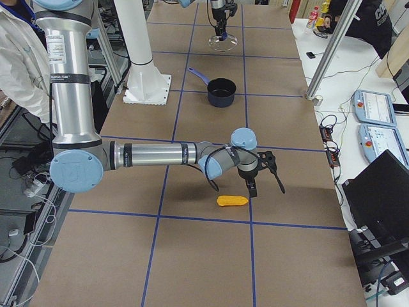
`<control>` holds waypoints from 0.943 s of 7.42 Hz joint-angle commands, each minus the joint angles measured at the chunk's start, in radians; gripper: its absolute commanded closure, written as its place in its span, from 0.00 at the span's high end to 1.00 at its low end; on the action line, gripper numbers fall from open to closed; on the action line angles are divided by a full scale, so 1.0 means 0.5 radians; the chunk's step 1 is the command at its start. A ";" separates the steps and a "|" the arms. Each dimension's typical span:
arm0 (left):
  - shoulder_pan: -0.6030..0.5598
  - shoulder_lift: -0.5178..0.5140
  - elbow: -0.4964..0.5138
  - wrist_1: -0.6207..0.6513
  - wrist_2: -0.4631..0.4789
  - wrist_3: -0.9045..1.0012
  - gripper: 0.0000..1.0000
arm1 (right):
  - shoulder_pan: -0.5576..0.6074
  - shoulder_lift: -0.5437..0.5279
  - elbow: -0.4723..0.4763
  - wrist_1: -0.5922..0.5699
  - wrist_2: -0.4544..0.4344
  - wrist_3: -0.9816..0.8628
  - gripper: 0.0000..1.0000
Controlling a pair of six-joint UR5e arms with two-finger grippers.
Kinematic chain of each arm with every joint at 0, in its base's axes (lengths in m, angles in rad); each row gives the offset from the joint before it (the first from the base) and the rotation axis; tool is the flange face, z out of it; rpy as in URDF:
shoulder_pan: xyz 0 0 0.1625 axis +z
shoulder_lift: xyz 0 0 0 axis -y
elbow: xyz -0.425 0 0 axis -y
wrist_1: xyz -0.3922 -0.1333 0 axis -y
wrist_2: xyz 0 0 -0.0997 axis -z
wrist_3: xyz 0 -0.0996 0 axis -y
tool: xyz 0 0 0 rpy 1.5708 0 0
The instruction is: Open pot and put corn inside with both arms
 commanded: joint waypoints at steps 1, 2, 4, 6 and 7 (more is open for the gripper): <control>-0.210 0.527 0.007 -0.409 -0.158 0.398 0.13 | 0.000 -0.001 0.000 0.000 0.000 -0.002 1.00; -0.253 0.703 0.095 -0.628 -0.232 0.482 0.14 | 0.000 -0.001 0.000 0.003 0.000 -0.006 1.00; -0.251 0.870 0.620 -1.483 -0.245 0.486 0.14 | 0.000 -0.001 0.000 0.003 0.000 -0.006 1.00; -0.244 0.855 1.003 -1.918 -0.245 0.473 0.14 | 0.000 -0.001 0.006 0.003 0.000 -0.009 1.00; -0.244 0.858 1.004 -1.918 -0.245 0.470 0.16 | 0.000 -0.001 0.006 0.003 -0.003 -0.009 1.00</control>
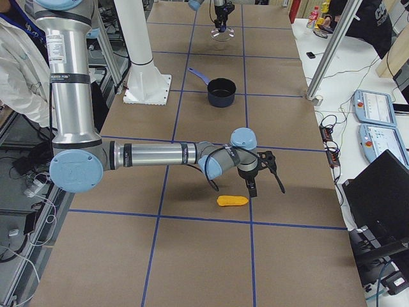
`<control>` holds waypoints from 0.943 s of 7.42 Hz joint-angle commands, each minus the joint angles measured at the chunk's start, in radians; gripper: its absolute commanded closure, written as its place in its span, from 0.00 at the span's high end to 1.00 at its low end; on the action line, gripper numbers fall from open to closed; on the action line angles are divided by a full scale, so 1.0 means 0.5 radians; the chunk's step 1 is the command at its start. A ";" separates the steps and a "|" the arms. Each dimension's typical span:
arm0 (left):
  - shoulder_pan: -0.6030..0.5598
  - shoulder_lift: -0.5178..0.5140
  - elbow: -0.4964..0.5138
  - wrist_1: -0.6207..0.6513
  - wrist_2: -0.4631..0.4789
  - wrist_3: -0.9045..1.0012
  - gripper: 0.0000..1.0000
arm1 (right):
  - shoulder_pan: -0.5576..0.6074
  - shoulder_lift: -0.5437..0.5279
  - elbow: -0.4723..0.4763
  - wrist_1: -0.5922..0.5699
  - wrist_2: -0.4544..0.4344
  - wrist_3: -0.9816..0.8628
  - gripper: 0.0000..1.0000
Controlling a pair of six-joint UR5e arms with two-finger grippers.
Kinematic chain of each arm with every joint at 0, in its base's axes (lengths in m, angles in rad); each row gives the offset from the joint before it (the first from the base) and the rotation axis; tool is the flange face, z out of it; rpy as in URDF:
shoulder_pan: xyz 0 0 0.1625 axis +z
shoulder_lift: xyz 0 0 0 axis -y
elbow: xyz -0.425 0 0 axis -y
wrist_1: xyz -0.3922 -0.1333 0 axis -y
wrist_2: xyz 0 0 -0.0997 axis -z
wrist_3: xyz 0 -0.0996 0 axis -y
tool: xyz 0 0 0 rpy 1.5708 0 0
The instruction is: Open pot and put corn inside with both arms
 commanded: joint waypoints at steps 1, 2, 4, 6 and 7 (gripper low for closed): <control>0.004 0.000 0.092 -0.098 -0.001 -0.007 0.24 | 0.000 0.000 0.005 0.000 -0.002 -0.001 1.00; 0.010 -0.003 0.110 -0.101 -0.001 -0.004 0.43 | 0.000 0.003 0.002 0.000 -0.002 -0.001 1.00; 0.013 -0.012 0.120 -0.107 -0.001 -0.004 0.97 | 0.000 0.003 0.002 0.000 -0.002 -0.001 1.00; 0.010 -0.015 0.126 -0.107 0.002 -0.004 0.98 | 0.000 0.000 -0.004 0.000 -0.002 -0.001 1.00; 0.010 -0.018 0.117 -0.104 -0.004 -0.004 0.98 | 0.000 0.000 -0.004 0.000 0.001 0.008 1.00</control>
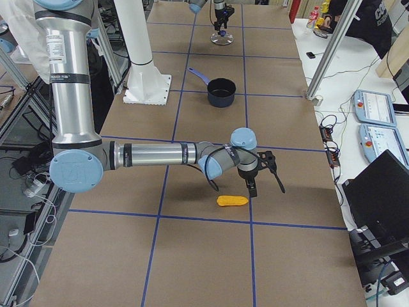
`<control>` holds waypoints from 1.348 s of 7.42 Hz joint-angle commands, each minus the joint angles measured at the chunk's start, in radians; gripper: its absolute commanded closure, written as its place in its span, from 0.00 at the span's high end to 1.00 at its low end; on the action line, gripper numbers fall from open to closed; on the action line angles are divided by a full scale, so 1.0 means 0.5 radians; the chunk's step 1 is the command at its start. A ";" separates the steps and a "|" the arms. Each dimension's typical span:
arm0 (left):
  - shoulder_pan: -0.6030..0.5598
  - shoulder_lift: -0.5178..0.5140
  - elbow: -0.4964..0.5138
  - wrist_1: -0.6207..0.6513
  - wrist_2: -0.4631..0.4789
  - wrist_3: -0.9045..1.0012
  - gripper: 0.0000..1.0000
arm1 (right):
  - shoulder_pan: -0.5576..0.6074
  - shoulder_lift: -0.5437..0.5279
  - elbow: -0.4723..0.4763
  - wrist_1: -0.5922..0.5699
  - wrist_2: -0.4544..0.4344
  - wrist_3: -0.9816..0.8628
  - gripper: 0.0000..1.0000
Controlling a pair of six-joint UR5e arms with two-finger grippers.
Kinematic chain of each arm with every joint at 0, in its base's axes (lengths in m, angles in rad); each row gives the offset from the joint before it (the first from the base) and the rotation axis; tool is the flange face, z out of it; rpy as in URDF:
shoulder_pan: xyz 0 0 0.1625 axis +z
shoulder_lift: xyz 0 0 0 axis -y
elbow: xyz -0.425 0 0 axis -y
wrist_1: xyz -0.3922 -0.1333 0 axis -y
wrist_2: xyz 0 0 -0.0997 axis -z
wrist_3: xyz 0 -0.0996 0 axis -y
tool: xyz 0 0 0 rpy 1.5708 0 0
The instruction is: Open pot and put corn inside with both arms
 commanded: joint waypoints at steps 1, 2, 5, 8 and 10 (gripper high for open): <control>-0.022 -0.037 -0.024 0.042 -0.135 0.010 0.98 | -0.003 0.000 -0.002 -0.003 0.002 0.007 1.00; -0.259 -0.098 -0.024 0.218 -0.319 0.052 0.98 | -0.006 0.000 -0.002 -0.003 0.008 0.013 1.00; -1.010 -0.462 0.003 1.204 -0.471 1.105 0.98 | -0.021 -0.037 -0.051 -0.003 0.005 0.020 1.00; -1.369 -0.525 0.270 1.395 -0.575 1.553 0.98 | -0.147 -0.258 -0.060 0.531 0.002 0.462 1.00; -1.396 -0.494 0.292 1.343 -0.590 1.544 0.98 | -0.358 -0.289 -0.152 0.790 -0.218 0.584 1.00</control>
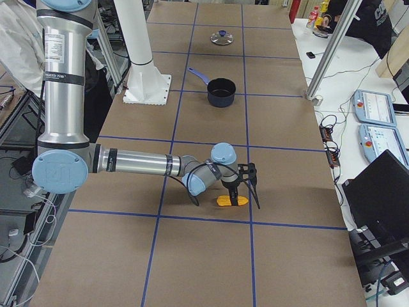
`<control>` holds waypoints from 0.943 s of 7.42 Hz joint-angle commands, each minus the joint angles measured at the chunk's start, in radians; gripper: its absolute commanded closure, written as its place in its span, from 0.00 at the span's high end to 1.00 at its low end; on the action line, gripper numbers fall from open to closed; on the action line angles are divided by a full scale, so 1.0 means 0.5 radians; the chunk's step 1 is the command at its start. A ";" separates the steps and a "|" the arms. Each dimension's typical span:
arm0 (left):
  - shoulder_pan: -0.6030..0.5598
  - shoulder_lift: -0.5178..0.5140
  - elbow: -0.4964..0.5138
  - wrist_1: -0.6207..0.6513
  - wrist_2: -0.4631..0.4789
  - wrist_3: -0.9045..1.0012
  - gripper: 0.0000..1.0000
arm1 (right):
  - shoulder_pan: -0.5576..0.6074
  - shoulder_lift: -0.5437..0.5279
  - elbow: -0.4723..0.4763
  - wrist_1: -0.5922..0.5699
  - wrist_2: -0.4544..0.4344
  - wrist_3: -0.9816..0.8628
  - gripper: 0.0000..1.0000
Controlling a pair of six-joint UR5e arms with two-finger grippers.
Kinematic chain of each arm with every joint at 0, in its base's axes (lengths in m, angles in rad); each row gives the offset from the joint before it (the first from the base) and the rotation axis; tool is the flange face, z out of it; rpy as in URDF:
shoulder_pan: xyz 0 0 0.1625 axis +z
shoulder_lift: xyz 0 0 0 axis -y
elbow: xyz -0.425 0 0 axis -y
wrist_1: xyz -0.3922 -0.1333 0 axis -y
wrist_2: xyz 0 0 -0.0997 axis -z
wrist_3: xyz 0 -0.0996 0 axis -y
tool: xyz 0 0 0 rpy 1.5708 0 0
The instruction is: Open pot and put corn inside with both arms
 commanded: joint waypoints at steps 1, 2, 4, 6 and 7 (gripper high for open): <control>-0.028 0.008 0.022 -0.014 -0.007 0.000 0.98 | -0.136 -0.026 -0.132 0.282 -0.162 0.085 1.00; -0.028 0.008 0.019 -0.014 -0.010 0.003 0.98 | -0.136 -0.032 -0.163 0.301 -0.192 0.069 1.00; -0.025 0.008 0.022 -0.017 -0.010 0.003 0.98 | -0.142 -0.026 -0.221 0.304 -0.236 0.069 0.34; -0.025 0.008 0.025 -0.017 -0.010 0.000 0.98 | -0.142 0.017 -0.191 0.283 -0.196 0.079 0.00; -0.025 0.008 0.038 -0.014 -0.010 -0.012 0.98 | -0.139 0.054 -0.154 0.253 -0.083 0.082 0.00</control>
